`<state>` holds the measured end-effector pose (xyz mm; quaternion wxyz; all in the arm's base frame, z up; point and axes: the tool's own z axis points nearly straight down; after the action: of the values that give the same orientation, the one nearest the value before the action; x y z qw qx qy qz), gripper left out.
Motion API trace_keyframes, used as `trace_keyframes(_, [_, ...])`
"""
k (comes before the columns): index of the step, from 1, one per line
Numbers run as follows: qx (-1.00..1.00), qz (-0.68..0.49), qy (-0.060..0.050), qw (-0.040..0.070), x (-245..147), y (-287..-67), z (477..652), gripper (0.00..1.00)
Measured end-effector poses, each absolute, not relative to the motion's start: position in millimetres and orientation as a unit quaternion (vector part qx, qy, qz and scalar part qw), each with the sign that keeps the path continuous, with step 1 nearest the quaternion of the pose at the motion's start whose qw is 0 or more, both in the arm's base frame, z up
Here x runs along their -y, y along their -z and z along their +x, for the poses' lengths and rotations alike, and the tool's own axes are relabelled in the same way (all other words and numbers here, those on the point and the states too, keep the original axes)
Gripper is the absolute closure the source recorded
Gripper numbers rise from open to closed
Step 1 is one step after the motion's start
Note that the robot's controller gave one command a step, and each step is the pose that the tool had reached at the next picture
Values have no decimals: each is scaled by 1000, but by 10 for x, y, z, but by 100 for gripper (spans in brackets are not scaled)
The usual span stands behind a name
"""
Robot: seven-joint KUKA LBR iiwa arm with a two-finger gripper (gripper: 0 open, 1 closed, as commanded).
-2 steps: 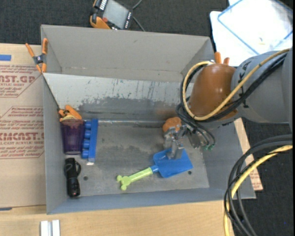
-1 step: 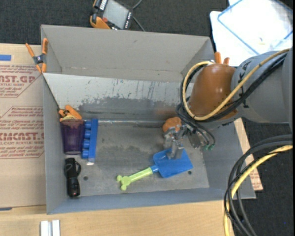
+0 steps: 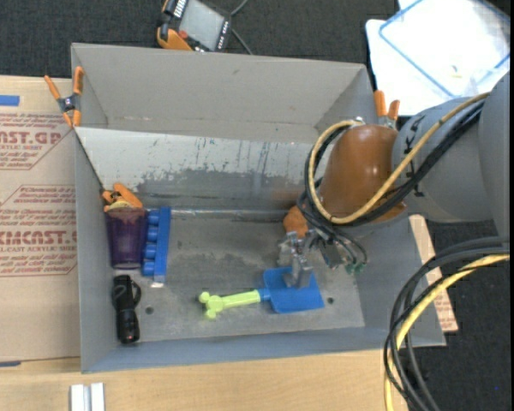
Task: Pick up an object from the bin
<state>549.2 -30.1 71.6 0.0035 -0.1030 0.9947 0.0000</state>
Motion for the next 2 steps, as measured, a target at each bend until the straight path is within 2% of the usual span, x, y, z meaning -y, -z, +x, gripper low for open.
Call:
trace_keyframes(1, [-992,-123,0,4,243,-710,5662,100])
trace_keyframes(2, [-994,-109,0,2,303,-1678,5629,100])
